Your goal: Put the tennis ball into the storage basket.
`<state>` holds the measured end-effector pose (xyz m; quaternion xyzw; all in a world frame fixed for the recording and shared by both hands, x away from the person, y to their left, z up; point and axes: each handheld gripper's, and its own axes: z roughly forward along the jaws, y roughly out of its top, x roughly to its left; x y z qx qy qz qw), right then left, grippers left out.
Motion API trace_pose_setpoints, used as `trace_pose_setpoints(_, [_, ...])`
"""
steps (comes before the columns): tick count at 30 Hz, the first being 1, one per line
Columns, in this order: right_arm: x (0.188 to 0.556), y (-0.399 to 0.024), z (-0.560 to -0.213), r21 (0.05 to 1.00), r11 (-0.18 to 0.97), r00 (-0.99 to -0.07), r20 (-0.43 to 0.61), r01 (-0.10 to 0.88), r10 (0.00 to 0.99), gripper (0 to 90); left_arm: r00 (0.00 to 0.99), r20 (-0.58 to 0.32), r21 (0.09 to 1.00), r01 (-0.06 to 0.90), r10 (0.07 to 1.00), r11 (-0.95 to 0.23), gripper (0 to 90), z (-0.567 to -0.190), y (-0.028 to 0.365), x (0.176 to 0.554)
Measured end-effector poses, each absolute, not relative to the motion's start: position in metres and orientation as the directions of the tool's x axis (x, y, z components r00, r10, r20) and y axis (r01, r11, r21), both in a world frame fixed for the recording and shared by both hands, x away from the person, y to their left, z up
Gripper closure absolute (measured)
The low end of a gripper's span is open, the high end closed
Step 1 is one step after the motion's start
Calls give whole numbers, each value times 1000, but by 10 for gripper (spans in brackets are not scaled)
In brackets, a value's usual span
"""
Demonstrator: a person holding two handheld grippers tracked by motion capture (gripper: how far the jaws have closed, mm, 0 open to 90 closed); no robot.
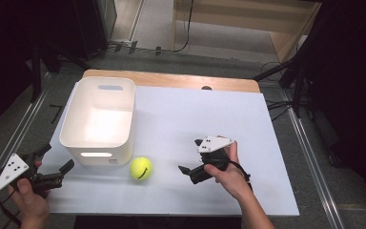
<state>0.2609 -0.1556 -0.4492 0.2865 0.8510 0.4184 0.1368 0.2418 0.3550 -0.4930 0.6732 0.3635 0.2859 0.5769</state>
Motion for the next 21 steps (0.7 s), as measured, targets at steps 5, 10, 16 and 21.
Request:
trace_pose_setpoints(5, [264, -149, -445, 782, 501, -814, 12, 370, 581, 0, 573, -34, 985, 160, 819, -71, 0, -493, 355, 242])
trace_pose_setpoints(10, [267, -142, -443, 774, 519, -822, 5, 364, 569, 0, 573, -35, 985, 160, 819, -71, 0, -493, 355, 242])
trace_pose_setpoints(16, [270, -128, -442, 757, 554, -845, -5, 347, 535, 0, 573, -38, 985, 161, 819, -67, 0, -493, 356, 242])
trace_pose_setpoints(21, [273, -113, -441, 734, 593, -865, -14, 332, 502, 0, 575, -39, 985, 162, 818, -67, 0, -493, 356, 242])
